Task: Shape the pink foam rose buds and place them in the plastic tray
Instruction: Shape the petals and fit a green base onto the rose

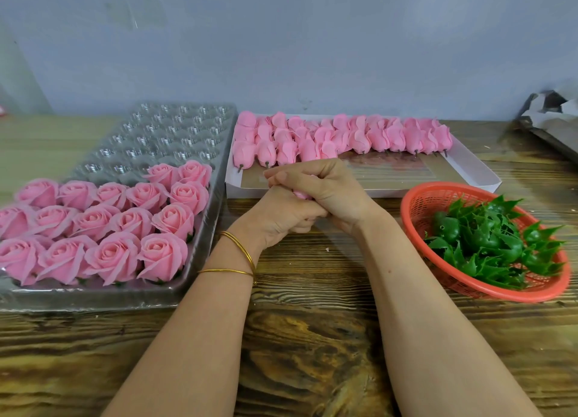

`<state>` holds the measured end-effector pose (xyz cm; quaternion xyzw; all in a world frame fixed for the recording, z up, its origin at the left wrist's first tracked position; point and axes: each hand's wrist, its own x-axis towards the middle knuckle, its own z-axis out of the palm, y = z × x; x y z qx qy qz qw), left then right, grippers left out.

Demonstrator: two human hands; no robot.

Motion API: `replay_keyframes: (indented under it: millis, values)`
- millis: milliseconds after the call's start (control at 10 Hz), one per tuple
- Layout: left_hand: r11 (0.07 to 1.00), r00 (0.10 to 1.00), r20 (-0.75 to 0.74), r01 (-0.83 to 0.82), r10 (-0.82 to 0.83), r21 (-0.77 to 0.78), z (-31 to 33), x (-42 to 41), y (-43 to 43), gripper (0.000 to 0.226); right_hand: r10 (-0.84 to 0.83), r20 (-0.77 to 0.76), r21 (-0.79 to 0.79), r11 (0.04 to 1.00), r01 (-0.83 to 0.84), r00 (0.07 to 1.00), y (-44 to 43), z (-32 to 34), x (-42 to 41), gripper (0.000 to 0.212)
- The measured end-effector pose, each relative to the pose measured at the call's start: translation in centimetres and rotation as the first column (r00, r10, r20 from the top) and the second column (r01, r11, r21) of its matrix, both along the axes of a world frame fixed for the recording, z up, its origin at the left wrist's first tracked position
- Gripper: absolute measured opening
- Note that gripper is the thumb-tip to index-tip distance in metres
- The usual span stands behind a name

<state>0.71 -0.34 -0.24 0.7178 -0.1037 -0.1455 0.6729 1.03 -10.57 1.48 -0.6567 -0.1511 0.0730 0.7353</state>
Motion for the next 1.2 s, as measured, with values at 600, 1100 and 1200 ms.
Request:
replay_keyframes:
  millis: [600, 1100, 1200]
  values:
    - [0.992, 0.990, 0.065, -0.124, 0.122, 0.036, 0.8, -0.9, -0.5, 0.020, 0.078, 0.033, -0.238, 0.969, -0.068, 0.996, -0.3, -0.2, 0.2, 0.021]
    - [0.944, 0.868, 0.411, -0.327, 0.279, 0.051, -0.4, 0.6, 0.3, 0.016, -0.328, 0.005, -0.032, 0.944, 0.328, 0.945, 0.3, -0.2, 0.9, 0.031]
    - [0.930, 0.849, 0.443, -0.358, 0.288, 0.082, -0.8, 0.8, 0.3, 0.017, -0.362, 0.023, -0.009, 0.932, 0.362, 0.932, 0.6, -0.3, 0.9, 0.028]
